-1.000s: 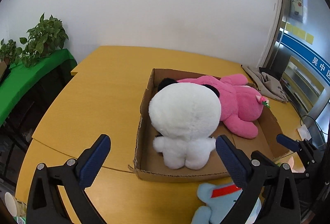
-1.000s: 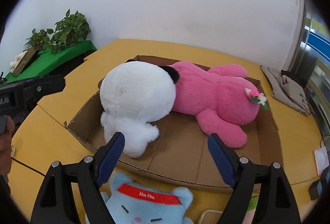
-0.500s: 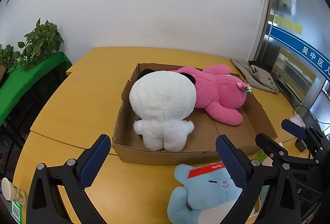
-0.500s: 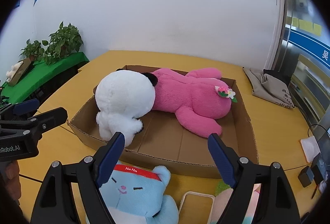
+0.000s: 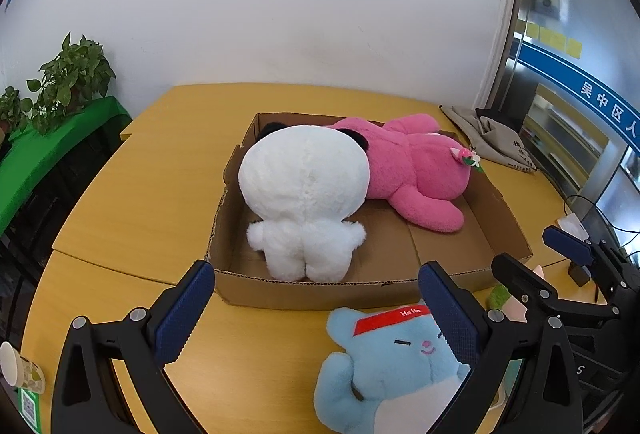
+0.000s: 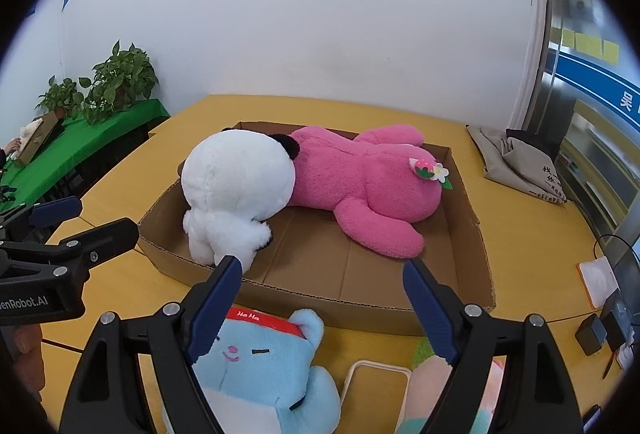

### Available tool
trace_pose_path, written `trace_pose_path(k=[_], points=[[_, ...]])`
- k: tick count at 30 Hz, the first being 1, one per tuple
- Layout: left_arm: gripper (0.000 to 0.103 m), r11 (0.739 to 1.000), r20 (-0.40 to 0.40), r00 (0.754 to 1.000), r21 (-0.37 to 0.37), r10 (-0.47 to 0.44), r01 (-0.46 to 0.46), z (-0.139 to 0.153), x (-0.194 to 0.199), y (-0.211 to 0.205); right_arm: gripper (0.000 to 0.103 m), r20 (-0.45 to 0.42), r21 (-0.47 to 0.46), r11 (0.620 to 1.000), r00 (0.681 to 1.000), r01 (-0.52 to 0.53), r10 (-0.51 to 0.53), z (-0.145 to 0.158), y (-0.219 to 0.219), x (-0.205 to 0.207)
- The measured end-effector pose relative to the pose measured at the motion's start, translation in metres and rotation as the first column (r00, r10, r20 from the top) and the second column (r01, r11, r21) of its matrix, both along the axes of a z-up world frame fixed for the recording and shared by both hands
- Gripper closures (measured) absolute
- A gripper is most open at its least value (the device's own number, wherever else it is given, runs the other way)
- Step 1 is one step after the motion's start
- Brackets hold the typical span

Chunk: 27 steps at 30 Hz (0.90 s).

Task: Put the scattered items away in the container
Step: 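Open both grippers and pull back toward the blue bear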

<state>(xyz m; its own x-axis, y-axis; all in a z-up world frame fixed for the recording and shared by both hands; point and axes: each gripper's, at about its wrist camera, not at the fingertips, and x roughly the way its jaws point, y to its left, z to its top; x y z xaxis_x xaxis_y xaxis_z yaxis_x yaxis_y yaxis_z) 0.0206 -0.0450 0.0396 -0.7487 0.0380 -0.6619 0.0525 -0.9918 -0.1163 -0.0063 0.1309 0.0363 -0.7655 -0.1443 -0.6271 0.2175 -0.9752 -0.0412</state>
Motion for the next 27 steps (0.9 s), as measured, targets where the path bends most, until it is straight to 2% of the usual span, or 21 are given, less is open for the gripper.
trace_pose_path(k=[22,27], points=[[0.0,0.997,0.054,0.997,0.046,-0.062,0.06,-0.019,-0.005,0.004,0.02,0.025,-0.007,1.0,1.0,0.009,-0.008,-0.007,0.005,-0.001],[0.0,0.993,0.115,0.99,0.086,-0.086,0.076,-0.042,-0.002,-0.004,0.02,0.05,-0.01,1.0,0.999,-0.013,0.013,-0.016,0.006,0.004]])
